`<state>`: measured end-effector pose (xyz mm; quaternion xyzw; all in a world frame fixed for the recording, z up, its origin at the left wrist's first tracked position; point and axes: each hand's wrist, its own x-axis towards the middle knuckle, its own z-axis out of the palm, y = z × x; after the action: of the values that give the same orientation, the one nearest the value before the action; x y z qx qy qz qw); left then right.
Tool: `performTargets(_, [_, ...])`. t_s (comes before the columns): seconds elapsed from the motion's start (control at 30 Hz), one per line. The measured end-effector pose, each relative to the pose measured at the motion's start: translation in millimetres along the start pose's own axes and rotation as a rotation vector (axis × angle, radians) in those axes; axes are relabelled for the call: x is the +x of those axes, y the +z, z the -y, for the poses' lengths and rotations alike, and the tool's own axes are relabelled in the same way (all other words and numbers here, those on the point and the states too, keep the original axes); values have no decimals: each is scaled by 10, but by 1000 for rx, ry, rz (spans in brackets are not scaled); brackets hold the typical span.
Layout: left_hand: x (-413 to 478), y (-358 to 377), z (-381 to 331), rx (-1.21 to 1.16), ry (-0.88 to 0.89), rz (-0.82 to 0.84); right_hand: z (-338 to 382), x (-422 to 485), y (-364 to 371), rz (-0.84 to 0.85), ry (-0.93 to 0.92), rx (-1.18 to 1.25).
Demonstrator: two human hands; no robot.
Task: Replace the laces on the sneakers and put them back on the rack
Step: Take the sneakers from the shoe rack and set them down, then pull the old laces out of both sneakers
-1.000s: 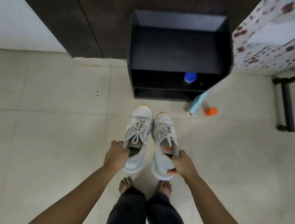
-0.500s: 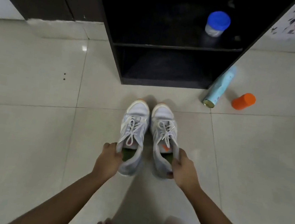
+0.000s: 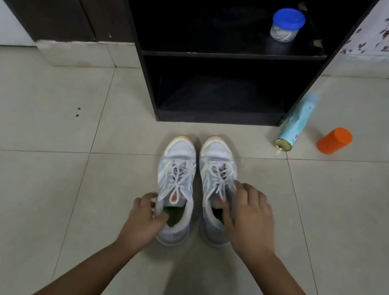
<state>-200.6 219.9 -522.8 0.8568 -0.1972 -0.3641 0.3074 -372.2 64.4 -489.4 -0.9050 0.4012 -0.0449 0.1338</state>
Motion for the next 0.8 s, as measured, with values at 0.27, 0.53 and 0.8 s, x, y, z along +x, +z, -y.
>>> performTargets(0.27, [238,-87,-224,147,282,-82,312,197,90,368,54,-29])
performTargets(0.53, [169,32,-105,102,373,-102,-211,190,-97,243,223,-190])
performTargets(0.8, [133,57,-113,-15,431,-37,206,321,-383,129,-141,-115])
